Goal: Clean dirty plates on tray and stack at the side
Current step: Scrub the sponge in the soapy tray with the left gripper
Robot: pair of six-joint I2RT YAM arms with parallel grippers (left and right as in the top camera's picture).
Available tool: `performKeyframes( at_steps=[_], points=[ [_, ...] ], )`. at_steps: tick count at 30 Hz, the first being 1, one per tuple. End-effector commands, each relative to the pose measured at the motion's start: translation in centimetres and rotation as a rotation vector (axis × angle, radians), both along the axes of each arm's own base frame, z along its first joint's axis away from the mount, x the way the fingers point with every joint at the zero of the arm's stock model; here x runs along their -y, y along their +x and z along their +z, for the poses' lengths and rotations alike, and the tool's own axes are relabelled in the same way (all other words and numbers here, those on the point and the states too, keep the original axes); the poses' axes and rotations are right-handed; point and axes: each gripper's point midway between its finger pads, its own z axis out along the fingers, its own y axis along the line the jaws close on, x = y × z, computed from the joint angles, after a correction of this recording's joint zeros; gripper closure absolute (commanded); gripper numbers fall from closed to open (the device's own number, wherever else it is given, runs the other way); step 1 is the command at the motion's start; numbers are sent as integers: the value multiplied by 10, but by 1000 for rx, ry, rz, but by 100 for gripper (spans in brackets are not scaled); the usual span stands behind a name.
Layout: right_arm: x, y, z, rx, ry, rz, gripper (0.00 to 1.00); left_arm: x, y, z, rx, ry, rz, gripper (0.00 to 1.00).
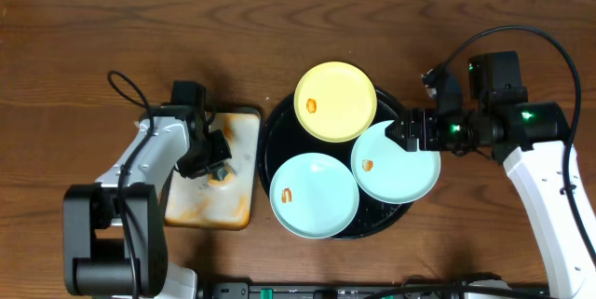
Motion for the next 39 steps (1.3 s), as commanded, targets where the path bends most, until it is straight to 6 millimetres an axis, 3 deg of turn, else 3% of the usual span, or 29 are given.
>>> performKeyframes(
  at_steps=[1,2,3,5,15,17,21,24,26,32,39],
  points=[
    [-4,1,8,21,7,5,27,2,14,21,70,-5,-12,71],
    [-4,1,8,21,7,4,27,2,15,22,74,-5,-15,65],
    [-4,1,8,22,7,4,26,1,15,23,77,-2,-16,51],
    [-4,1,8,22,7,5,27,1,16,23,82,-1,-27,41],
    [-4,1,8,21,7,5,26,-16,6,5,57,101,-31,40],
    [-4,1,9,22,7,4,26,-14,6,-6,59,84,-31,42],
    [-4,1,9,22,7,5,26,0,8,-17,61,3,-36,56],
    [-4,1,9,22,7,5,26,0,11,-19,70,4,-36,81],
    [-4,1,8,22,7,4,26,0,12,-19,75,4,-36,92],
    [-4,3,10,28,11,-1,26,-1,16,-17,87,12,-47,93],
    [-4,4,10,32,11,-1,25,-1,27,8,112,16,-66,93]
  ],
)
